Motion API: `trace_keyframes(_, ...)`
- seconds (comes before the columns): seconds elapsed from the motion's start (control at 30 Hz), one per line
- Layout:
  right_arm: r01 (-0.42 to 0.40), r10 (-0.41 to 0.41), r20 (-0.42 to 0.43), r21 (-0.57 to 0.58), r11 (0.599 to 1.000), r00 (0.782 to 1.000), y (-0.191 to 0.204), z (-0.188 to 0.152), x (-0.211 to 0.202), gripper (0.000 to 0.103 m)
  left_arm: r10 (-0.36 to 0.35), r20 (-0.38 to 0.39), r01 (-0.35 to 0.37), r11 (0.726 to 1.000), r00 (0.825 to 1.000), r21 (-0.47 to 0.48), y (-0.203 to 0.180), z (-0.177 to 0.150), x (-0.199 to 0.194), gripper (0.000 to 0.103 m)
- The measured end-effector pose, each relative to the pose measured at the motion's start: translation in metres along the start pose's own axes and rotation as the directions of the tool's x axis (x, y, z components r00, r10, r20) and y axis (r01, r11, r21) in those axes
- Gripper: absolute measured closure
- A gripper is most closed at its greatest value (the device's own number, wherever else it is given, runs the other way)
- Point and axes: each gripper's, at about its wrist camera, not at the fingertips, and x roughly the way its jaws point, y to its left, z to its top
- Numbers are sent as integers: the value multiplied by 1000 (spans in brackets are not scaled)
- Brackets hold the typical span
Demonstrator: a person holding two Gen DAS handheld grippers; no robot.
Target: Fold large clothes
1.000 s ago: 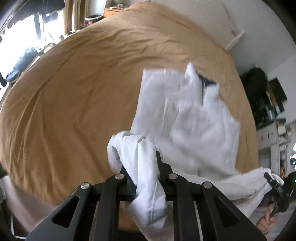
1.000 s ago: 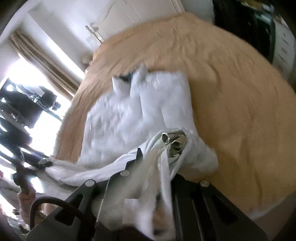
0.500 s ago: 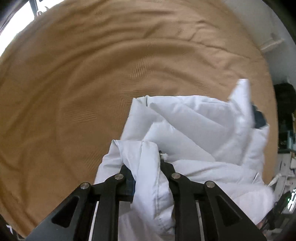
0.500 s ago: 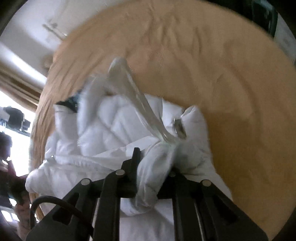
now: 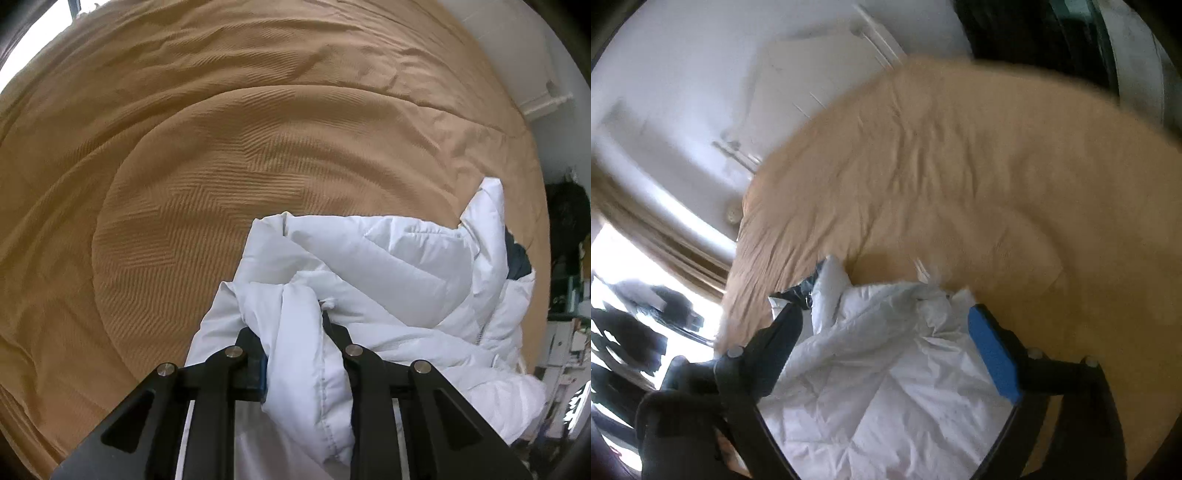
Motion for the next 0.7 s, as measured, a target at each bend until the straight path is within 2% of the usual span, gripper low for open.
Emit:
trace_keyframes(0.07, -6, -1, -55, -125, 992, 999, 32, -20, 1, 18, 14, 2, -14, 1000, 1000, 11, -4, 1, 2, 81)
trace_keyframes(0.1, -10, -9, -93, -199, 980, 996, 51, -35, 9, 31, 15, 1, -15, 1000, 1000, 11, -4, 2, 2, 81)
trace_keyframes(0.13, -9, -30, -135, -276, 961, 990, 76, -55, 26, 41, 12, -2, -11, 1000, 1000, 6, -4, 2, 1, 81)
trace_keyframes(0.17, -18, -33, -161, -305, 952, 986, 86, -66, 35, 48, 4, -8, -4, 1000, 1000, -3, -4, 2, 0, 81)
trace_keyframes(0.2, -35, -39, -207, -344, 938, 978, 105, -82, 58, 63, -8, -14, 8, 1000, 1000, -14, -1, 3, -2, 80)
trace_keyframes(0.23, -27, -67, -243, -365, 931, 968, 114, -90, 76, 68, -22, -23, 21, 999, 999, -27, 3, 5, -4, 80)
trace_keyframes(0.27, -7, -103, -264, -386, 923, 959, 121, -94, 95, 68, -44, -37, 43, 998, 998, -45, 7, 8, -7, 79)
trace_keyframes(0.33, 106, -244, -244, -470, 876, 939, 127, -111, 135, 70, -101, -45, 98, 992, 994, -80, 17, 16, -20, 78)
trace_keyframes(0.37, 173, -318, -209, -514, 840, 925, 128, -117, 154, 70, -155, -30, 152, 983, 987, -102, 23, 21, -33, 76)
trace_keyframes(0.4, 204, -352, -202, -521, 829, 914, 126, -118, 165, 70, -206, -17, 202, 971, 978, -124, 28, 25, -45, 75)
trace_keyframes(0.47, 227, -368, -193, -512, 829, 910, 122, -117, 173, 70, -254, -14, 250, 959, 967, -133, 29, 31, -65, 74)
trace_keyframes(0.57, 233, -367, -187, -502, 833, 911, 125, -118, 181, 70, -209, -2, 209, 977, 978, -35, 5, 33, -91, 74)
trace_keyframes(0.6, 234, -368, -183, -506, 830, 911, 126, -119, 181, 70, -215, 8, 215, 977, 977, -5, -4, 33, -100, 74)
trace_keyframes(0.67, 224, -356, -187, -498, 838, 915, 125, -118, 179, 70, -252, 18, 252, 968, 967, 3, -12, 33, -114, 72)
trace_keyframes(0.7, 212, -342, -197, -486, 848, 919, 122, -117, 177, 70, -295, 8, 295, 955, 955, -15, -13, 34, -118, 70)
